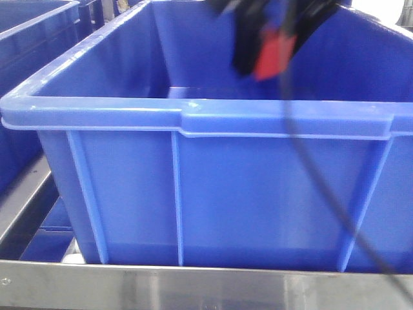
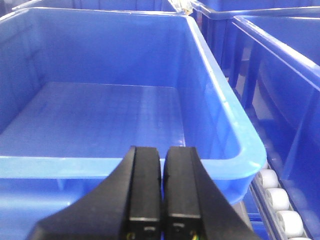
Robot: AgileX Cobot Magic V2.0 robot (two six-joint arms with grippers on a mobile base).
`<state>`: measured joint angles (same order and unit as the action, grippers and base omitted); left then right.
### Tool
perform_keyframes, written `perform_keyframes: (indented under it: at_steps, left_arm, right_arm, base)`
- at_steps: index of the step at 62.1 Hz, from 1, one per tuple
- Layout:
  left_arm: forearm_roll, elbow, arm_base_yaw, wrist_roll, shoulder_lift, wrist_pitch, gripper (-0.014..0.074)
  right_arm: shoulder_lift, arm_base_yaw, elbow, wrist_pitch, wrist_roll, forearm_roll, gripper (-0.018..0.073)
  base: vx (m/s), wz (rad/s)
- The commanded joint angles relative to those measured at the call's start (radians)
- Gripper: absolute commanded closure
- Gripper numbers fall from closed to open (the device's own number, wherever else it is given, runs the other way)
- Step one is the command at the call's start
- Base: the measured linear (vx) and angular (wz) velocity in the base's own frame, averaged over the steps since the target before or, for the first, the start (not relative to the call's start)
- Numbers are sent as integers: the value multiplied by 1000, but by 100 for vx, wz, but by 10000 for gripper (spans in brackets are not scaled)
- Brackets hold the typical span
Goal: Pick red cube and place on left shelf
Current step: 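Lower the red cube into the blue crate with the right gripper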
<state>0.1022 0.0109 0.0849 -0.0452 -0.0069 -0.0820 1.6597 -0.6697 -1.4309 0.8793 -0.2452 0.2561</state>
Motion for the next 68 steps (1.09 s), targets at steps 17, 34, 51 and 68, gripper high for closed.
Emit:
perform_keyframes:
  at_steps: [17,34,51,68]
  left_arm:
    - [1,24,5,5,-12,88,495]
    - [1,24,5,5,-12,88,495]
    - [1,24,5,5,-12,88,495]
    - [1,24,5,5,-12,88,495]
  right_arm:
    - [187,15,-88,-36,-15,12,421]
    - [238,41,-88,-60,-15,11,417]
    - [238,51,-88,-49,-15,9,195]
    - [238,51,-101,-20,-15,9,-6]
  base:
    - [0,0]
    - [0,0]
    - [0,0]
    - [0,0]
